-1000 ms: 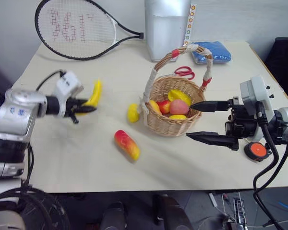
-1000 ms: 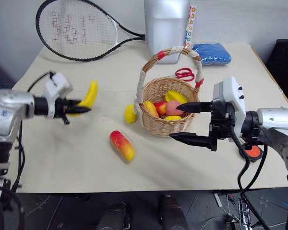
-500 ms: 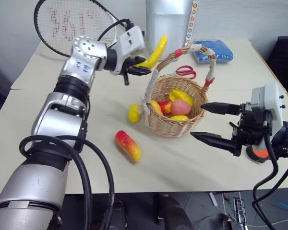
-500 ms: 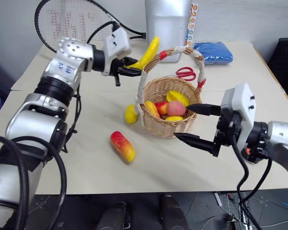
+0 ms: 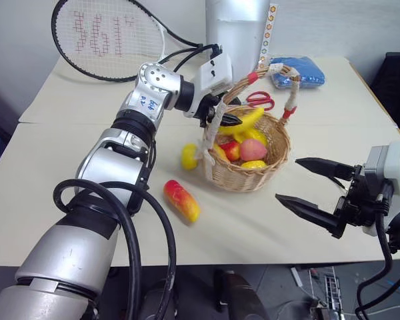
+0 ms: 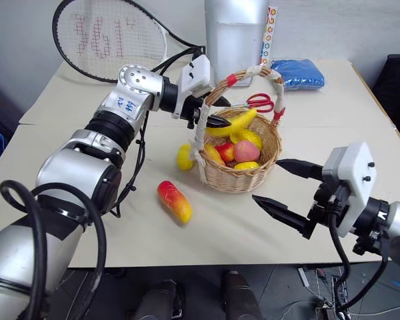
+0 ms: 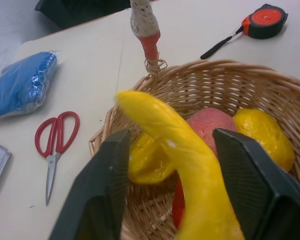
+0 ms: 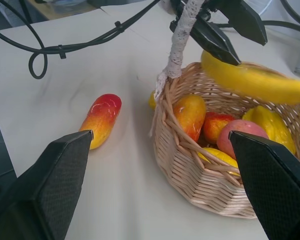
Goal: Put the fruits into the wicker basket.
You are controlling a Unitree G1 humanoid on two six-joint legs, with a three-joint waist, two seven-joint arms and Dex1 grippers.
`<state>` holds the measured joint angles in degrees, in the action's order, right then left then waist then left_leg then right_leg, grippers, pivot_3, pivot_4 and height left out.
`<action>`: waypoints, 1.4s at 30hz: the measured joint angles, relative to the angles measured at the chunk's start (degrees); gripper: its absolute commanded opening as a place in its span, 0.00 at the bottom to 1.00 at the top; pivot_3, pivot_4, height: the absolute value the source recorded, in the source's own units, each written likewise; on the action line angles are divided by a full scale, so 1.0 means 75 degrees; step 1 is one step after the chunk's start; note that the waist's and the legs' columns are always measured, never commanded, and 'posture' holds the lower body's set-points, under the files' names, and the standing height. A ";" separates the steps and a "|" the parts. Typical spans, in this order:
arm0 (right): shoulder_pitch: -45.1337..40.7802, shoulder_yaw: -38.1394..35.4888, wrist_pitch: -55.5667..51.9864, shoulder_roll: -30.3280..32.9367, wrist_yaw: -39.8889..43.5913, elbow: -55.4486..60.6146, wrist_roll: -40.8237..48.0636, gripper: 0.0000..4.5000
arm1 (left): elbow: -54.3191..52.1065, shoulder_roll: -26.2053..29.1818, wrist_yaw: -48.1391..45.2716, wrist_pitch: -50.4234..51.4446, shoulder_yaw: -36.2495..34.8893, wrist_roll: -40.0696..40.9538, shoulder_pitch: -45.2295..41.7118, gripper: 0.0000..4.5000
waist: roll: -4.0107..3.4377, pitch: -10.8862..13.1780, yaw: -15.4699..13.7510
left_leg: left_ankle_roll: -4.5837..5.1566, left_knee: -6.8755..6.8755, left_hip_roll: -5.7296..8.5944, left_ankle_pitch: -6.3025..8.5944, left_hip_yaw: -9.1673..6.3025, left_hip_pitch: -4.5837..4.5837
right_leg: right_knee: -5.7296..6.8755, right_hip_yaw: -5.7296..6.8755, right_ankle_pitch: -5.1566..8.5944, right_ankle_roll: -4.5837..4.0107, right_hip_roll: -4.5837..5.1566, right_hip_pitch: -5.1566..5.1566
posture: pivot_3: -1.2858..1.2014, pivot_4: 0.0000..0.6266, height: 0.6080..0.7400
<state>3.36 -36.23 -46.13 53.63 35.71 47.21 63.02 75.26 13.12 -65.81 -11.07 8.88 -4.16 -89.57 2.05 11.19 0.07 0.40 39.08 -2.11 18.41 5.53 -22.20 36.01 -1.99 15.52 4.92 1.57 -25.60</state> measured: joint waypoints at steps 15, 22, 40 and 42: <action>-0.0669 0.1020 0.0537 0.0296 0.0800 -0.1018 -0.1052 1.00 | -0.0953 0.2330 -0.1262 0.0530 -0.0820 0.0350 0.0782 0.80 | -0.0005 -0.0003 0.0024 | -0.0001 0.0002 -0.0020 0.0000 0.0009 0.0003 | 0.0012 0.0006 0.0002 -0.0003 -0.0002 -0.0003 | 0.52 0.24 1.00; -0.0932 0.1484 0.0707 0.0612 0.1721 -0.1577 -0.1387 1.00 | -0.6988 0.4165 -0.2688 0.3391 -0.1104 0.1774 0.4744 0.92 | -0.0007 -0.0004 0.0030 | -0.0021 0.0023 -0.0067 -0.0011 0.0006 -0.0001 | 0.0063 -0.0015 0.0004 -0.0007 0.0019 -0.0002 | 0.52 0.24 1.00; -0.0737 0.1204 0.0295 0.1185 0.3252 -0.2013 -0.1227 1.00 | -1.2064 0.5519 -0.2683 0.3299 -0.0845 0.2979 0.7481 0.99 | -0.0016 -0.0014 -0.0024 | 0.0010 0.0000 -0.0023 -0.0002 -0.0014 0.0135 | 0.0004 0.0013 0.0013 -0.0024 0.0053 0.0149 | 0.52 0.24 1.00; -0.0900 0.1263 0.0299 0.1183 0.3212 -0.2033 -0.1223 1.00 | -1.1507 0.5164 -0.2693 0.2656 -0.0126 0.2591 0.7056 0.99 | -0.0017 -0.0015 -0.0007 | 0.0010 0.0000 -0.0024 -0.0001 -0.0010 0.0132 | -0.0002 0.0008 0.0013 -0.0024 0.0035 0.0147 | 0.52 0.24 1.00</action>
<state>-3.39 -26.76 -43.89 62.51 59.80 31.97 53.84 -11.04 51.86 -86.00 8.85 7.93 15.28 -36.65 1.93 11.07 0.02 0.48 39.08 -2.29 18.40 5.45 -21.21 36.00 -1.93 15.62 4.74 1.83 -24.50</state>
